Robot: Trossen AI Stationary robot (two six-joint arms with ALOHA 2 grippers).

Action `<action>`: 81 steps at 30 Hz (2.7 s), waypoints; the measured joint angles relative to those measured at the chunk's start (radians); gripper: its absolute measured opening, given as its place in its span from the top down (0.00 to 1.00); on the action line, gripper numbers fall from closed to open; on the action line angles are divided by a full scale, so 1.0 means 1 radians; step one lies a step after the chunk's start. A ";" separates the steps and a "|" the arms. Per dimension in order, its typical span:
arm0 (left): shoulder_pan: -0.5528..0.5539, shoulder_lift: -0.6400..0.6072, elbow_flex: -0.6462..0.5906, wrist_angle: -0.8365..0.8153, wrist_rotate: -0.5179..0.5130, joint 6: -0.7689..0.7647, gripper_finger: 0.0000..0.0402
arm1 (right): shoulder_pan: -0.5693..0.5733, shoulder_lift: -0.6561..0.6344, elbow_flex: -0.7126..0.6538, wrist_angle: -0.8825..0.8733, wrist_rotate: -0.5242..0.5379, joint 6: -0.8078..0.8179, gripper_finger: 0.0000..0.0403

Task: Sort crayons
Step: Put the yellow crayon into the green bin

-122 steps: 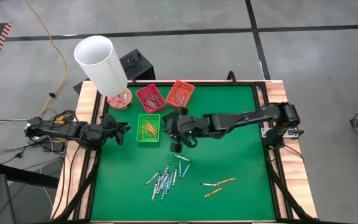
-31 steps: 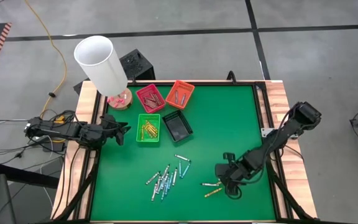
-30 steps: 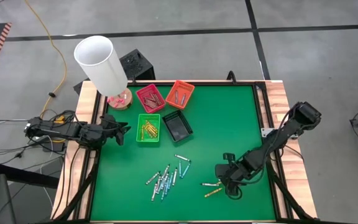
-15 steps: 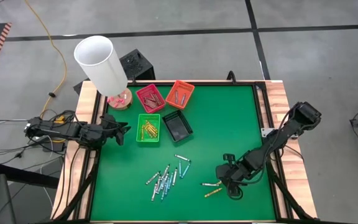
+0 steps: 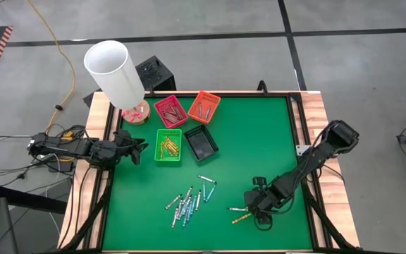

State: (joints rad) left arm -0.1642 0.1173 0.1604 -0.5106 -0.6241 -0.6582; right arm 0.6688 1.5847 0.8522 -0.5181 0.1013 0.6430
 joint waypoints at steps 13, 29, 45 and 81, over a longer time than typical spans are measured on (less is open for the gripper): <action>0.000 0.000 0.000 0.000 0.000 0.000 0.66 | 0.004 0.029 0.004 -0.011 0.025 0.014 0.62; 0.000 0.000 0.000 0.000 0.000 0.000 0.66 | -0.031 0.038 0.002 -0.069 0.031 0.064 0.95; 0.000 0.000 0.000 0.000 0.000 0.000 0.66 | -0.082 0.026 0.110 -0.061 0.160 0.014 0.99; 0.000 0.000 0.000 0.000 0.000 0.000 0.66 | -0.516 0.223 0.216 1.185 0.344 -0.757 1.00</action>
State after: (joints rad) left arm -0.1642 0.1173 0.1604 -0.5106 -0.6238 -0.6582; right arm 0.1529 1.8072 1.0687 0.6668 0.4455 -0.1139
